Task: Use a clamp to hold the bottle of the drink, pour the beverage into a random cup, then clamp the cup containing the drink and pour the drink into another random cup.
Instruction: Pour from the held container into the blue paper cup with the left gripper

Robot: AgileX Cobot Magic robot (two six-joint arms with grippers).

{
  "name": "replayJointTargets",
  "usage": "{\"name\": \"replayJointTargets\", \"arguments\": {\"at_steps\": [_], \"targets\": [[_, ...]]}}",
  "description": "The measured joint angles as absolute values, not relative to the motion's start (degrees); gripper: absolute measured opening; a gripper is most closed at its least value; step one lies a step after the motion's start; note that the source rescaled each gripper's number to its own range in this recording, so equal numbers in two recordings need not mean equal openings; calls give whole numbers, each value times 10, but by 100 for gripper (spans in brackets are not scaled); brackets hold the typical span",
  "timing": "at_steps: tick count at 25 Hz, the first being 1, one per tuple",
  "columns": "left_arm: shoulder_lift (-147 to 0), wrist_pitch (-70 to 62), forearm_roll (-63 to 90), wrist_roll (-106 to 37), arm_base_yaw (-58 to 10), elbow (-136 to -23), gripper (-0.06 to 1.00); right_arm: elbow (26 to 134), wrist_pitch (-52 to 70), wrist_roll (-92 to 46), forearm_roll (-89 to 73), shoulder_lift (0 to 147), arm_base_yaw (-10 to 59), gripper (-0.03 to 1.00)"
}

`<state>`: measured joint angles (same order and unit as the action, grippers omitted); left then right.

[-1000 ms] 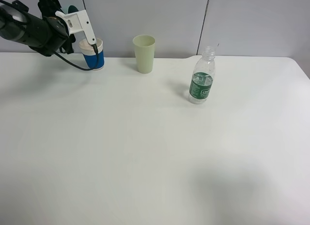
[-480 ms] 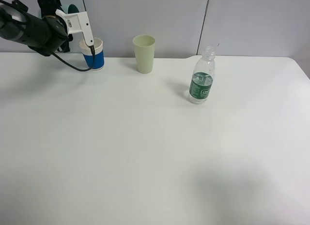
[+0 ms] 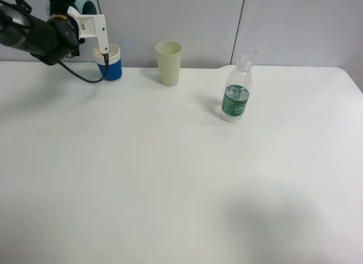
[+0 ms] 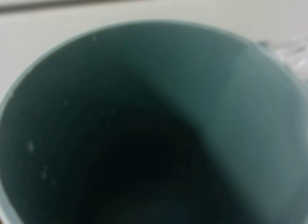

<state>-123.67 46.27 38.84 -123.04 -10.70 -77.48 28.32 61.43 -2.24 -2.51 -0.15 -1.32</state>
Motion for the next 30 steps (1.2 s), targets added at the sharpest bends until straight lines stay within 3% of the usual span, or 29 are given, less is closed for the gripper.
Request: {"name": "replayJointTargets", "arguments": {"at_steps": [18, 30], "targets": [[-1237, 471, 278, -1379, -107, -775, 3, 283, 614, -22, -25, -1, -13, 100], [-1236, 491, 228, -1309, -109, -775, 3, 283, 614, -22, -25, -1, -13, 100]]}}
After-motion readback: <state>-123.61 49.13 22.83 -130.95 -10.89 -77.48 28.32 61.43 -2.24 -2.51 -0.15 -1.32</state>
